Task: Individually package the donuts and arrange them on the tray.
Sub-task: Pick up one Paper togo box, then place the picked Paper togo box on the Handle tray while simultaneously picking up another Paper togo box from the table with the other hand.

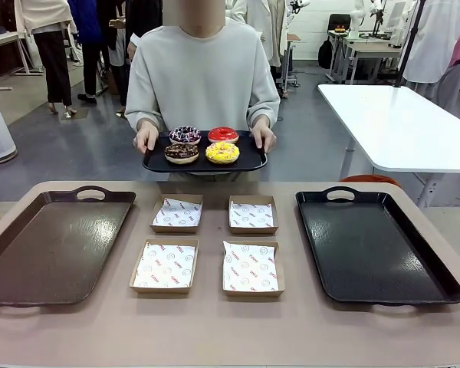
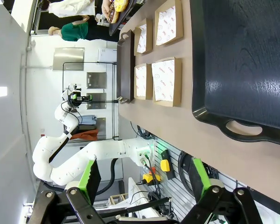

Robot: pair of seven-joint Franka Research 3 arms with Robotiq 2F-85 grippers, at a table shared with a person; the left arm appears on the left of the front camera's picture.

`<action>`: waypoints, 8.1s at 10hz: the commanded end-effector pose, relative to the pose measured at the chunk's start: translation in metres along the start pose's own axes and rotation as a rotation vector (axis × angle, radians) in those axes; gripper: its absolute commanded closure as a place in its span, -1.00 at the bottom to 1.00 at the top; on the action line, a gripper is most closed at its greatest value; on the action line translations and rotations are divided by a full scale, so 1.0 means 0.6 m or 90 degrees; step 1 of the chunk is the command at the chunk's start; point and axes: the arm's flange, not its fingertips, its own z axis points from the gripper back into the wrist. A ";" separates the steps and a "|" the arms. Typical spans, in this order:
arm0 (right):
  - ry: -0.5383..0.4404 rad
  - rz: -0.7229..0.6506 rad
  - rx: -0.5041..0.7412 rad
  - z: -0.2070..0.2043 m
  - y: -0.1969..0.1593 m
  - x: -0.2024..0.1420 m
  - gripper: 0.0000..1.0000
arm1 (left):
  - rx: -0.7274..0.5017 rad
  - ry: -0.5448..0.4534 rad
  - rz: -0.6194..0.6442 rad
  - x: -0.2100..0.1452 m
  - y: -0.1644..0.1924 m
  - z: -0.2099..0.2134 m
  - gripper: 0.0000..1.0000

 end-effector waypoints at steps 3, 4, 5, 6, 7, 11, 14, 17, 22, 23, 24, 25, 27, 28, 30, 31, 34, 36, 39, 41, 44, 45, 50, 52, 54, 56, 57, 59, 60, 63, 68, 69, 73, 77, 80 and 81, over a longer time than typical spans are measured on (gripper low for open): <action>-0.002 0.002 0.007 -0.002 0.002 0.002 -1.00 | -0.006 0.000 0.000 -0.001 0.001 0.000 -1.00; -0.002 0.002 0.007 -0.002 0.002 0.002 -1.00 | -0.006 0.000 0.000 -0.001 0.001 0.000 -1.00; -0.002 0.002 0.007 -0.002 0.002 0.002 -1.00 | -0.006 0.000 0.000 -0.001 0.001 0.000 -1.00; -0.002 0.002 0.007 -0.002 0.002 0.002 -1.00 | 0.000 0.000 0.000 0.000 0.000 0.000 -1.00; -0.002 0.002 0.007 -0.002 0.002 0.002 -1.00 | 0.077 -0.001 -0.025 0.017 -0.049 -0.033 -1.00; -0.002 0.002 0.007 -0.002 0.002 0.002 -1.00 | 0.337 0.094 -0.086 0.086 -0.193 -0.195 -1.00; -0.002 0.002 0.007 -0.002 0.002 0.002 -1.00 | 0.542 0.148 -0.116 0.060 -0.217 -0.341 -1.00; -0.002 0.002 0.007 -0.002 0.002 0.002 -1.00 | 0.639 0.109 -0.152 0.003 -0.199 -0.465 -1.00; -0.002 0.002 0.007 -0.002 0.002 0.002 -1.00 | 0.728 0.051 -0.190 -0.018 -0.106 -0.595 -1.00; -0.002 0.002 0.007 -0.002 0.002 0.002 -1.00 | 0.739 0.058 -0.180 -0.013 -0.087 -0.614 -1.00; -0.002 0.002 0.007 -0.002 0.002 0.002 -1.00 | 0.744 0.061 -0.171 -0.006 -0.072 -0.631 -1.00; -0.002 0.002 0.007 -0.002 0.002 0.002 -1.00 | 0.744 0.065 -0.160 -0.002 -0.064 -0.644 -1.00; -0.002 0.002 0.007 -0.002 0.002 0.002 -1.00 | 0.737 0.061 -0.158 0.001 -0.065 -0.657 -1.00; -0.002 0.002 0.007 -0.002 0.002 0.002 -1.00 | 0.729 0.060 -0.156 -0.001 -0.072 -0.649 -1.00; -0.002 0.002 0.007 -0.002 0.002 0.002 -1.00 | 0.731 0.083 -0.160 -0.002 -0.052 -0.641 -1.00; -0.002 0.002 0.007 -0.002 0.002 0.002 -1.00 | 0.731 0.083 -0.160 -0.002 -0.052 -0.641 -1.00; -0.002 0.002 0.007 -0.002 0.002 0.002 -1.00 | 0.731 0.083 -0.160 -0.002 -0.052 -0.641 -1.00; -0.002 0.002 0.007 -0.002 0.002 0.002 -1.00 | 0.727 0.084 -0.155 0.000 -0.052 -0.641 -1.00; -0.002 0.002 0.007 -0.002 0.002 0.002 -1.00 | 0.755 0.097 -0.197 0.006 -0.053 -0.668 -1.00; -0.002 0.002 0.007 -0.002 0.002 0.002 -1.00 | 0.760 0.101 -0.201 0.010 -0.051 -0.679 -1.00; -0.002 0.002 0.007 -0.002 0.002 0.002 -1.00 | 0.752 0.094 -0.197 0.021 -0.044 -0.680 0.15; -0.002 0.002 0.007 -0.002 0.002 0.002 -1.00 | 0.756 0.089 -0.192 0.023 -0.044 -0.682 0.60; -0.002 0.002 0.007 -0.002 0.002 0.002 -1.00 | 0.771 0.086 -0.188 0.027 -0.036 -0.689 1.00; -0.002 0.002 0.007 -0.002 0.002 0.002 -1.00 | 0.772 0.084 -0.183 0.028 -0.034 -0.689 1.00; -0.002 0.002 0.007 -0.002 0.002 0.002 -1.00 | 0.764 0.077 -0.178 0.027 -0.045 -0.684 1.00; -0.002 0.002 0.007 -0.002 0.002 0.002 -1.00 | 0.776 0.074 -0.162 0.027 -0.060 -0.680 1.00; -0.002 0.002 0.007 -0.002 0.002 0.002 -1.00 | 0.776 0.082 -0.137 0.029 -0.080 -0.678 1.00; -0.002 0.002 0.007 -0.002 0.002 0.002 -1.00 | 0.759 0.128 -0.163 0.032 -0.170 -0.661 1.00; -0.002 0.002 0.007 -0.002 0.002 0.002 -1.00 | 0.752 0.131 -0.182 0.035 -0.225 -0.649 1.00; -0.002 0.002 0.007 -0.002 0.002 0.002 -1.00 | 0.748 0.100 -0.212 0.047 -0.333 -0.625 1.00; -0.002 0.002 0.007 -0.002 0.002 0.002 -1.00 | 0.756 0.054 -0.157 0.163 -0.378 -0.626 1.00; -0.002 0.002 0.007 -0.002 0.002 0.002 -1.00 | 0.749 0.060 -0.154 0.188 -0.370 -0.628 1.00; -0.002 0.002 0.007 -0.002 0.002 0.002 -1.00 | 0.733 0.066 -0.147 0.206 -0.341 -0.629 1.00; -0.002 0.002 0.007 -0.002 0.002 0.002 -1.00 | 0.733 0.066 -0.147 0.206 -0.341 -0.629 1.00; -0.002 0.002 0.007 -0.002 0.002 0.002 -1.00 | 0.733 0.066 -0.147 0.206 -0.341 -0.629 1.00; -0.002 0.002 0.007 -0.002 0.002 0.002 -1.00 | 0.733 0.066 -0.147 0.206 -0.341 -0.629 1.00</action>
